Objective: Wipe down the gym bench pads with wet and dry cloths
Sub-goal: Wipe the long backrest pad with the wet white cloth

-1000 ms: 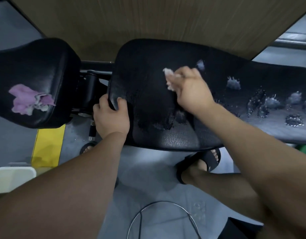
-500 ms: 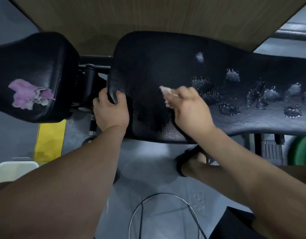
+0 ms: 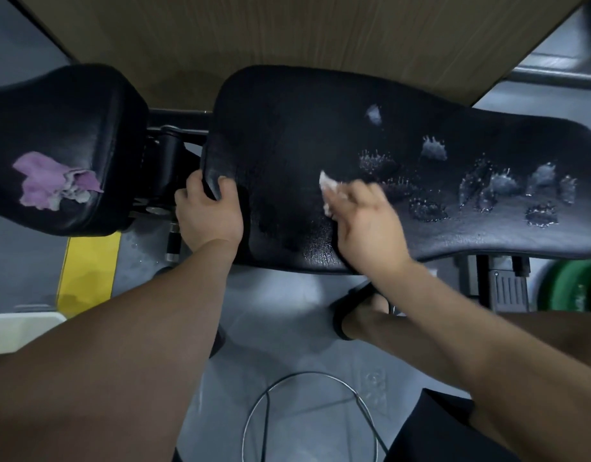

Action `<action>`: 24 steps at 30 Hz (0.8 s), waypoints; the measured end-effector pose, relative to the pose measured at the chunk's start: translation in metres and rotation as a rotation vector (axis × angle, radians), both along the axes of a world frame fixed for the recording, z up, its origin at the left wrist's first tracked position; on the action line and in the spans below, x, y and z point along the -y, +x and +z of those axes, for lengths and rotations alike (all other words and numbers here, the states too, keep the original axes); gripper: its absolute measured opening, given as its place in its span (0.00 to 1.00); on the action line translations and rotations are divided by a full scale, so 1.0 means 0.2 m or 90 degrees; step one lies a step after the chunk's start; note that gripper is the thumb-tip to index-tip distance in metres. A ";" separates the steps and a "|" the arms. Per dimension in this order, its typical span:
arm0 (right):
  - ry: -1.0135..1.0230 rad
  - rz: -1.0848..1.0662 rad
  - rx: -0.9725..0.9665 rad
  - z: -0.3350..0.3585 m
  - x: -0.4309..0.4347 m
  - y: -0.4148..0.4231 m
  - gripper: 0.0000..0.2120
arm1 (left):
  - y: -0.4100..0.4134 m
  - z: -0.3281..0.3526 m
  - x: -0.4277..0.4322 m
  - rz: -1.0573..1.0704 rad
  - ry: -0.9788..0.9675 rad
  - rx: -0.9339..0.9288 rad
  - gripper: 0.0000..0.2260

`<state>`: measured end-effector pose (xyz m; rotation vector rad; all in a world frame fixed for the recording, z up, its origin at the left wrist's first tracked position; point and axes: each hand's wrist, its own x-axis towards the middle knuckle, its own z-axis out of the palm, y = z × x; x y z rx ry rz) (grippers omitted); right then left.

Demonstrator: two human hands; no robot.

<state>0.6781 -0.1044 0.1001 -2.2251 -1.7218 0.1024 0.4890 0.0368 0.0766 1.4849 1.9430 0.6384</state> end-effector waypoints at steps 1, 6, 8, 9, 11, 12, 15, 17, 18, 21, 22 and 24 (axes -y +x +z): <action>-0.007 0.029 -0.006 0.00 0.08 -0.06 0.28 | 0.00 0.00 0.00 -0.002 0.000 0.000 0.22; -0.024 0.194 0.037 0.02 0.19 0.00 0.27 | -0.01 -0.01 -0.01 -0.009 -0.001 -0.012 0.24; 0.000 0.096 0.047 0.01 0.10 0.11 0.27 | -0.01 -0.02 -0.01 -0.009 0.000 -0.015 0.24; 0.018 0.021 0.028 0.01 0.08 0.11 0.27 | -0.01 -0.01 -0.01 -0.007 0.001 -0.016 0.24; 0.039 -0.053 0.001 -0.01 0.12 -0.01 0.27 | -0.01 -0.01 -0.01 -0.004 0.004 -0.015 0.24; 0.032 -0.038 -0.011 -0.01 0.17 -0.09 0.29 | -0.01 -0.01 0.00 -0.004 0.004 -0.014 0.24; 0.008 0.100 -0.041 0.00 0.31 -0.23 0.31 | -0.01 -0.01 -0.01 -0.004 0.000 -0.010 0.25; -0.010 0.130 -0.018 -0.01 0.34 -0.18 0.31 | -0.02 -0.01 -0.01 -0.001 -0.001 -0.011 0.24; -0.011 0.113 -0.012 -0.02 0.35 -0.15 0.31 | -0.02 -0.01 -0.01 -0.001 -0.001 -0.012 0.24; 0.026 0.024 -0.035 -0.03 0.40 -0.18 0.30 | -0.01 -0.01 -0.01 0.000 -0.001 -0.014 0.24; 0.040 0.006 -0.041 -0.02 0.39 -0.22 0.30 | -0.01 -0.01 -0.01 0.003 0.001 -0.013 0.24; 0.047 0.028 -0.075 -0.02 0.32 -0.34 0.29 | -0.01 -0.02 -0.02 0.006 0.006 -0.014 0.24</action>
